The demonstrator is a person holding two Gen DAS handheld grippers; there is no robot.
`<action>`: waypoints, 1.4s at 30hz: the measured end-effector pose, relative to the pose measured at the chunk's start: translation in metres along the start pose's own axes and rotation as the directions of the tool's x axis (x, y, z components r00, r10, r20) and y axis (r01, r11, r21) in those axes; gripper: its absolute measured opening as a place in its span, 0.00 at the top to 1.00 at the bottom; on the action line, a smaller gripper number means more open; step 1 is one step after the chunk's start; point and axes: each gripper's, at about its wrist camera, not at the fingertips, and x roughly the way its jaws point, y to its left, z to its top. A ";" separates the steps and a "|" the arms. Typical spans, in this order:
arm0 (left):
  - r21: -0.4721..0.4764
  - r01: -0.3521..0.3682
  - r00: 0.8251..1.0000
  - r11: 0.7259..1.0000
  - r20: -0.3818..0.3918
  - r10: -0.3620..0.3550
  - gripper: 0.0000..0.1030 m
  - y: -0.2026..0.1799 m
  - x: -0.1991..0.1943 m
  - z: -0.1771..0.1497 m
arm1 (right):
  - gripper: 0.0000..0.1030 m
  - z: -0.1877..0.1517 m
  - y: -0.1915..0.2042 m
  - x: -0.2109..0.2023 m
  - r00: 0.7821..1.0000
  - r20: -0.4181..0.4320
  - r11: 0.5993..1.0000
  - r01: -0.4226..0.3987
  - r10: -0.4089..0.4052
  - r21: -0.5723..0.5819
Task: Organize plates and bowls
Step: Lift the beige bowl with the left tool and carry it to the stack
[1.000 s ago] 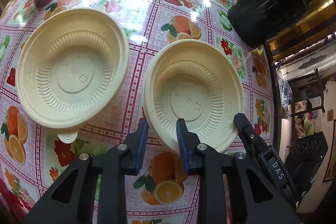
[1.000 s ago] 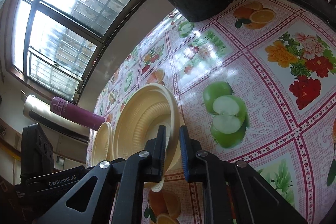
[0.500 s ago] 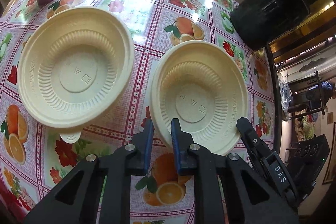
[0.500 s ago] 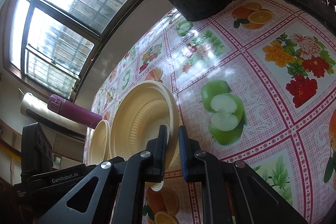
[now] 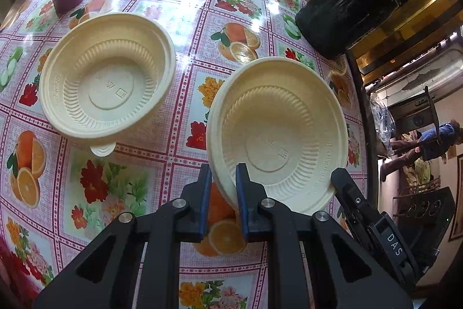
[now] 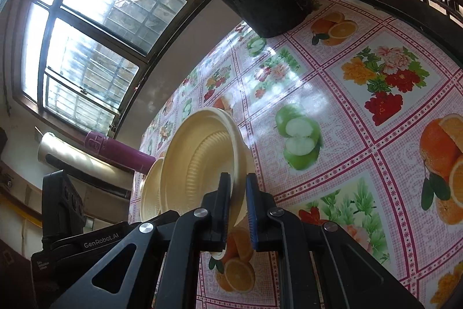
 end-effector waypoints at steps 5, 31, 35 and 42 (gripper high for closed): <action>0.027 0.000 0.999 1.000 0.038 -0.001 0.86 0.000 -0.022 -0.016 | 0.90 -0.020 0.006 -0.025 0.999 0.026 1.000 -0.029 0.029 -0.010; 0.048 -0.014 0.925 0.999 0.379 -0.005 0.86 0.099 -0.223 -0.115 | 0.90 -0.141 0.166 -0.119 0.975 0.041 0.945 -0.202 0.220 -0.257; 0.006 -0.038 0.905 0.999 0.424 0.031 0.86 0.141 -0.252 -0.130 | 0.90 -0.169 0.205 -0.109 0.968 -0.018 0.920 -0.245 0.252 -0.307; -0.092 -0.090 0.879 0.992 0.460 0.123 0.86 0.217 -0.284 -0.164 | 0.90 -0.221 0.267 -0.080 0.940 -0.155 0.867 -0.340 0.304 -0.363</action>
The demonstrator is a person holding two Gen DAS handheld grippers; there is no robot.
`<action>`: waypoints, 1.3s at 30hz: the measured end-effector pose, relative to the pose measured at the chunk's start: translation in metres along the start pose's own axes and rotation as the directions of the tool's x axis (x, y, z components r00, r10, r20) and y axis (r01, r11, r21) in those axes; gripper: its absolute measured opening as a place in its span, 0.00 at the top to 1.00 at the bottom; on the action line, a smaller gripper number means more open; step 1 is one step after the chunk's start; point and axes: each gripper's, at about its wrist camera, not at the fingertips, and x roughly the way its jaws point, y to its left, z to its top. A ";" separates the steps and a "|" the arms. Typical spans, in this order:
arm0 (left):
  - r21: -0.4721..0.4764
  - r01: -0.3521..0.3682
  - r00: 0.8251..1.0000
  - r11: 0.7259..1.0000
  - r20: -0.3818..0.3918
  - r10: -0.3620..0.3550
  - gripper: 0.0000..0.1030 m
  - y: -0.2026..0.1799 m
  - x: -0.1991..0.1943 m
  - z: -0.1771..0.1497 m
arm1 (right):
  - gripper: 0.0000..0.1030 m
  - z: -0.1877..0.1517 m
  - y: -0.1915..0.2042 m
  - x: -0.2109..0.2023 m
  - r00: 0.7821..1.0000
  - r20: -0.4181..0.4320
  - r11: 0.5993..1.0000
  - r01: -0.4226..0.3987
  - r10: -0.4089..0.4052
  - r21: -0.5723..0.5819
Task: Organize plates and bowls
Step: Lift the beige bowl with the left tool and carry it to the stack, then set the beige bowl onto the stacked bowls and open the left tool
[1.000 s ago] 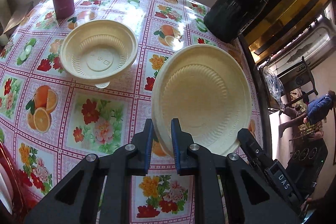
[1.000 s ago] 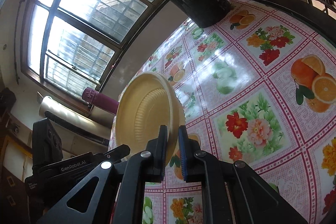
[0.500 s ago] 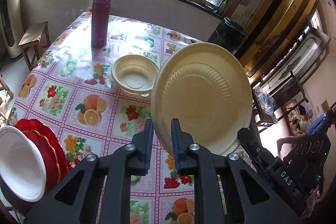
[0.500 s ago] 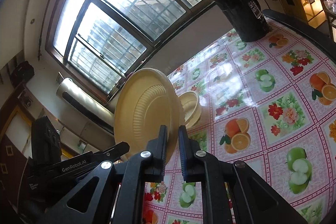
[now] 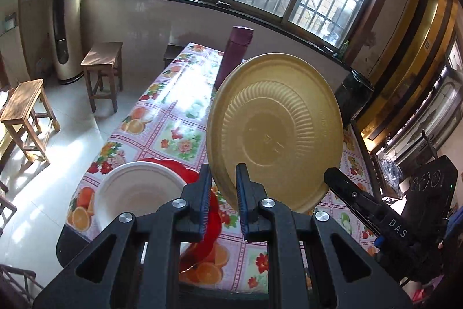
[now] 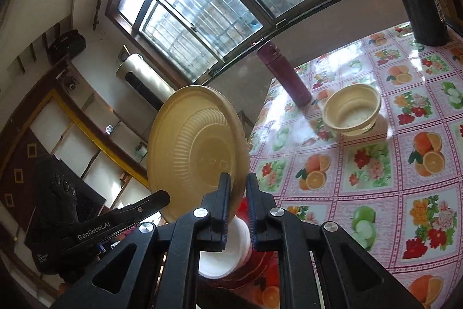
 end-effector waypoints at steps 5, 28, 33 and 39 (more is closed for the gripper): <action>-0.049 -0.081 0.997 0.996 0.010 0.081 0.86 0.051 -0.012 -0.011 | 0.90 -0.023 0.037 0.048 0.995 -0.090 0.998 -0.046 0.041 -0.047; -0.085 -0.167 0.972 0.982 -0.181 0.150 0.85 0.113 0.037 -0.078 | 0.89 -0.108 0.027 0.131 0.943 -0.322 0.988 0.039 -0.086 -0.148; -0.009 -0.284 0.953 0.959 -0.114 0.281 0.74 0.110 0.032 -0.083 | 0.85 -0.107 0.030 0.126 0.949 -0.283 0.974 0.076 -0.136 -0.214; 0.006 -0.354 0.935 0.935 0.034 0.353 0.64 0.095 0.011 -0.075 | 0.75 -0.083 0.010 0.102 0.980 -0.193 0.987 0.020 -0.051 -0.160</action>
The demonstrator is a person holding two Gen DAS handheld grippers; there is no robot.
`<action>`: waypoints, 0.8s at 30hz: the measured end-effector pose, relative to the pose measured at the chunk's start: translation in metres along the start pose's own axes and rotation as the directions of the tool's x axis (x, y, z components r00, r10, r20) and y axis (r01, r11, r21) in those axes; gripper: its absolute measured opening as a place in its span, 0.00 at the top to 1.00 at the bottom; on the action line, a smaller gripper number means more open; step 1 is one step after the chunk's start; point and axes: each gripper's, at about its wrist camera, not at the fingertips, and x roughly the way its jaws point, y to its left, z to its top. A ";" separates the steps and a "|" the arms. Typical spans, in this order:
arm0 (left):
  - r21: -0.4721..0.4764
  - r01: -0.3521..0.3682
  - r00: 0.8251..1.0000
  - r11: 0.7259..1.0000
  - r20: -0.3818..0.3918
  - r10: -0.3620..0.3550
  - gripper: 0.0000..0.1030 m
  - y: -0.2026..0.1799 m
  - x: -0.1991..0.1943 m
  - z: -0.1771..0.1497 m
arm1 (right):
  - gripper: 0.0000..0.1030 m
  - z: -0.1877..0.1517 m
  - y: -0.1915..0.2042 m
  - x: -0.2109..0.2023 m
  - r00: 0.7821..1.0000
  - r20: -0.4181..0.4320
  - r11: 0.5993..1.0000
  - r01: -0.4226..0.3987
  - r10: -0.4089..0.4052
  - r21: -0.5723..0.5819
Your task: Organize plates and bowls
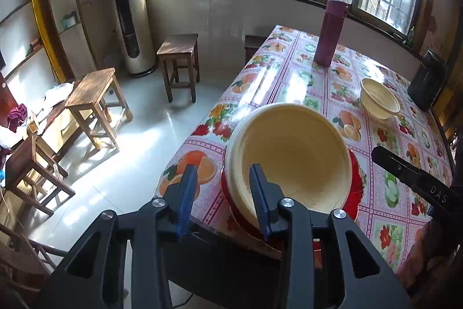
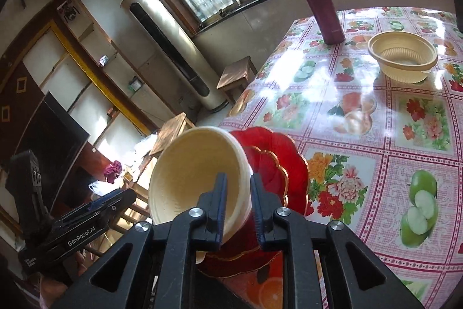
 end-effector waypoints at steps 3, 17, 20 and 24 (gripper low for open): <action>0.019 0.041 0.996 0.999 0.079 -0.042 0.36 -0.024 -0.018 0.009 | 0.54 0.013 -0.032 -0.026 0.989 0.135 0.998 0.046 -0.052 0.044; 0.157 0.247 0.969 0.956 -0.013 -0.248 0.25 -0.200 0.022 0.032 | 0.29 0.057 -0.214 -0.111 0.908 0.289 0.949 0.258 -0.303 0.183; 0.160 0.242 0.970 0.957 -0.032 -0.240 0.25 -0.232 0.036 0.034 | 0.27 0.054 -0.232 -0.116 0.903 0.288 0.940 0.263 -0.320 0.218; 0.192 0.203 0.979 0.960 -0.008 -0.205 0.25 -0.269 0.047 0.032 | 0.22 0.055 -0.236 -0.123 0.891 0.299 0.931 0.280 -0.343 0.234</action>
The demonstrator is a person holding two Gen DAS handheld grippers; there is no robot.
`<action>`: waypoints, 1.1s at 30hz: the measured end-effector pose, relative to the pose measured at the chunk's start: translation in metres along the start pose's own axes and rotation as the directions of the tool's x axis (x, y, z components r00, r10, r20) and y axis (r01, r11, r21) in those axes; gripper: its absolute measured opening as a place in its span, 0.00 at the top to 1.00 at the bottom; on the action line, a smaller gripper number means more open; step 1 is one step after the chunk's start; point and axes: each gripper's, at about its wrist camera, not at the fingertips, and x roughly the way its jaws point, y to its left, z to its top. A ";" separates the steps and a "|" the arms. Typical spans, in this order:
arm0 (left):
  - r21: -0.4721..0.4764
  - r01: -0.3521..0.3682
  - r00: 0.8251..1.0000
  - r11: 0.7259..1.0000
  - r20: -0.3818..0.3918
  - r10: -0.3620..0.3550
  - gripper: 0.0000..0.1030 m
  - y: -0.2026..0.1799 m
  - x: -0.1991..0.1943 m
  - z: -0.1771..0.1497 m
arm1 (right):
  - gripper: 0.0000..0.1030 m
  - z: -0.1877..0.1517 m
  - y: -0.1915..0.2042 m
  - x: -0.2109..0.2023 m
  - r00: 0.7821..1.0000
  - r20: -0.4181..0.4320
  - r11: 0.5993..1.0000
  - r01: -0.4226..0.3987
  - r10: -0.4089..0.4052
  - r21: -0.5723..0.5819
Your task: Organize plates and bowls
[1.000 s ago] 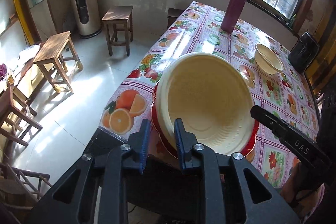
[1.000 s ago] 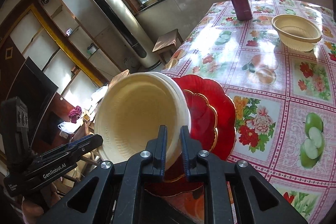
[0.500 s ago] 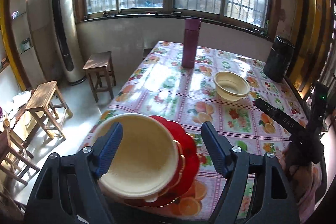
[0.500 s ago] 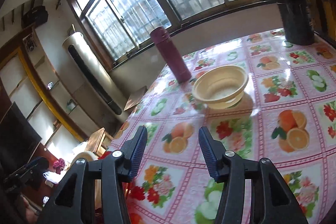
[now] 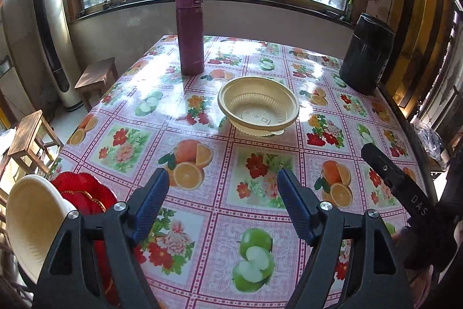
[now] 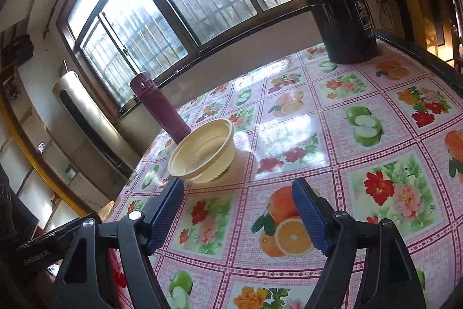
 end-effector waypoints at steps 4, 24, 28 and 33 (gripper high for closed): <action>0.028 -0.010 1.000 1.000 0.003 0.010 0.25 -0.021 0.017 0.004 | 0.18 0.001 0.005 -0.007 0.999 0.031 0.999 0.044 -0.043 -0.033; 0.000 -0.028 0.998 1.000 -0.060 0.028 0.25 -0.021 0.080 0.004 | 0.18 0.002 -0.001 0.002 0.964 0.031 0.963 0.264 -0.263 -0.059; 0.008 -0.023 0.998 1.000 -0.066 0.024 0.25 -0.022 0.083 0.001 | 0.18 0.002 -0.001 0.004 0.961 0.021 0.959 0.275 -0.274 -0.064; 0.021 -0.020 0.997 1.000 -0.076 0.022 0.25 -0.026 0.086 -0.002 | 0.18 0.001 -0.001 0.006 0.959 0.012 0.957 0.283 -0.283 -0.069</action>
